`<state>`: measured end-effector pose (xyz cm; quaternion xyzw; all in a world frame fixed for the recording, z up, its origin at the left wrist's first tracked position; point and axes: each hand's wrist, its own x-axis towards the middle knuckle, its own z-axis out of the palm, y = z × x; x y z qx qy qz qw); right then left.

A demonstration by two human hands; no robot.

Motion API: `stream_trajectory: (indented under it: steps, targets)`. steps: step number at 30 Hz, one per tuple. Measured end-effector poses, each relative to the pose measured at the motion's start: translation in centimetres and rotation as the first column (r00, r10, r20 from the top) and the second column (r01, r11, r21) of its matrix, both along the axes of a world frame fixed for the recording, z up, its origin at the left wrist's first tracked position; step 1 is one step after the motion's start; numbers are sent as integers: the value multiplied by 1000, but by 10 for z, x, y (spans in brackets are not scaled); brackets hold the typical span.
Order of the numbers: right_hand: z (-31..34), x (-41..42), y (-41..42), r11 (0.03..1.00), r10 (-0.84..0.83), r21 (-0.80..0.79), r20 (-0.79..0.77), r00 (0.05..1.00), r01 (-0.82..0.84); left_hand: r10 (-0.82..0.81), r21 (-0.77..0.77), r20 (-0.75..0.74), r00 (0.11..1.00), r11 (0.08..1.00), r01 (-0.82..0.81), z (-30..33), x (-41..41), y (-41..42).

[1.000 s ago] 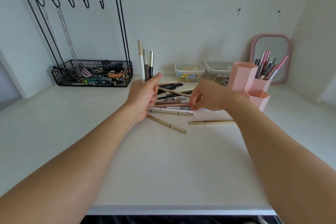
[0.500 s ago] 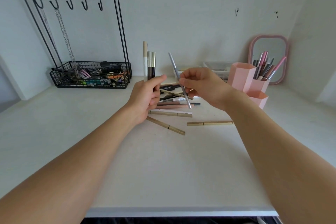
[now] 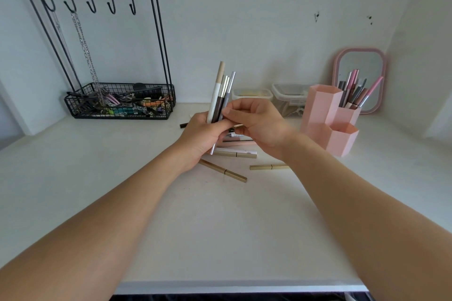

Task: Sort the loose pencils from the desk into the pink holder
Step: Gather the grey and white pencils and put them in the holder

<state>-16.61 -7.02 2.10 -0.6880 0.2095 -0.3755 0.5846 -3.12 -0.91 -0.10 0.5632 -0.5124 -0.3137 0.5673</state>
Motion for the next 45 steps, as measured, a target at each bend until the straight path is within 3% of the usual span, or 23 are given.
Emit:
stream_trajectory:
  steps: [8,14,16,19,22,30,35,39,42,45]
  targets:
    - [-1,4,5,988,-120,-95,68,991,126,9,49,119,993,999,-15,4,-2,3]
    - [1,3,-2,967,-241,-90,-11,970,239,5,-34,2,1000,999,-5,4,-2,3]
    - [1,-2,-11,931,-337,-187,-114,935,313,52,-38,-108,993,998,-57,5,4,3]
    - [-3,-11,-23,846,-391,-515,-418,820,140,157,4,-258,953,987,-161,7,14,0]
    - [-8,-14,-24,781,-395,-619,-594,700,-85,246,48,-334,910,969,-244,7,21,-2]
    - [-6,-14,-22,738,-432,-656,-641,634,-160,259,89,-290,921,966,-243,2,20,-4]
    - [-2,-19,-22,728,-441,-655,-674,592,-204,289,29,-315,904,955,-296,4,20,-3]
    - [9,-24,-26,801,-406,-593,-639,653,-82,309,-34,-406,860,935,-352,7,21,-2]
    - [10,-21,-22,927,-271,-366,-493,827,86,295,-23,-360,885,946,-325,5,19,-2]
    - [7,-12,-14,988,-121,-126,-267,956,90,210,-23,-309,928,973,-228,4,12,-1]
